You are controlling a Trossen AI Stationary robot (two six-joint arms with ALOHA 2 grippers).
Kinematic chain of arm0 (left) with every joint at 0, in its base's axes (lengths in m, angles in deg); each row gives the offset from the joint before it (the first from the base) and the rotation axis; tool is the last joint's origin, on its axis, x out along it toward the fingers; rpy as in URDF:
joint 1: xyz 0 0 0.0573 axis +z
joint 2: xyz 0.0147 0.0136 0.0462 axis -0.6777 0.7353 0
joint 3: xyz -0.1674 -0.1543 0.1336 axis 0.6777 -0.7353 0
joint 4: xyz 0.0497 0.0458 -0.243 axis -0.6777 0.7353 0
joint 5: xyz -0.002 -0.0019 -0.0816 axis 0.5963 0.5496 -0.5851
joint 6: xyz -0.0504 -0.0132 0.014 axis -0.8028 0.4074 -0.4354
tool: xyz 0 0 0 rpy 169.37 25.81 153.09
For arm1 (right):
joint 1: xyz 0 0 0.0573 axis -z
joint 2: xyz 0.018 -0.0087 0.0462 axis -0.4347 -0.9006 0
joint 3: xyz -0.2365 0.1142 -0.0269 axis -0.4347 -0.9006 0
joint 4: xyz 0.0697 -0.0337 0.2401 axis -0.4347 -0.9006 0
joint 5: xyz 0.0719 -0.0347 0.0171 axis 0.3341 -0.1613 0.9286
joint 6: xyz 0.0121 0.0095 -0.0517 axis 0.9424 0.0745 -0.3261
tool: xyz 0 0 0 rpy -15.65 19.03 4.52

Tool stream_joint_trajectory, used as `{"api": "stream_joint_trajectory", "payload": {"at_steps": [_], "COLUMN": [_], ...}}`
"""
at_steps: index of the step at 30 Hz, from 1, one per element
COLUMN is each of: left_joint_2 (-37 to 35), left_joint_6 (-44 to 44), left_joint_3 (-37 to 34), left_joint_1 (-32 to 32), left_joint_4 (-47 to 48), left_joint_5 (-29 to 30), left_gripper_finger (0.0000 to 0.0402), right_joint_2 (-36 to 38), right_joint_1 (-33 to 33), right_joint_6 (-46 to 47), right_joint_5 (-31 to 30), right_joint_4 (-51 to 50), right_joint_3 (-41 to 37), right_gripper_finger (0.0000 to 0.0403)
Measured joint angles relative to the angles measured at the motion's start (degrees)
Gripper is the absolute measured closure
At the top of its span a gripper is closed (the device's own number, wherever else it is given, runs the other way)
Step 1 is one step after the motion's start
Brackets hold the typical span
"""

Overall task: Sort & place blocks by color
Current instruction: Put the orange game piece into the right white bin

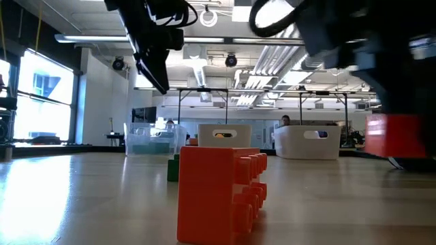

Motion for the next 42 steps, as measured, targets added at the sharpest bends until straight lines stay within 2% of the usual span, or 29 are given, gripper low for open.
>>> {"api": "stream_joint_trajectory", "payload": {"at_steps": [9,19,27,32,42], "left_joint_2": [0.00,0.00,0.00,0.00,0.02], "left_joint_6": [2.33,5.06,10.73,15.87,20.61], "left_joint_3": [0.00,-0.02,-0.02,-0.04,-0.02], "left_joint_1": [0.00,0.00,0.00,0.00,0.00], "left_joint_4": [0.49,0.92,-0.70,-4.64,-13.22], "left_joint_5": [-0.02,-0.01,-0.04,-0.02,-0.04], "left_gripper_finger": [0.0206,0.0206,0.0206,0.0206,0.0206], "right_joint_2": [2.13,6.55,11.57,13.85,15.32], "right_joint_1": [11.40,23.57,34.50,41.25,53.51], "right_joint_6": [-11.76,-16.62,-16.15,-14.70,-13.10], "right_joint_5": [-5.77,-10.47,-12.98,-13.74,-14.16], "right_joint_4": [-0.95,-1.12,-0.94,-0.61,-0.78], "right_joint_3": [0.00,0.00,0.01,0.02,0.02], "right_gripper_finger": [0.0339,0.0339,0.0339,0.0339,0.0339]}}
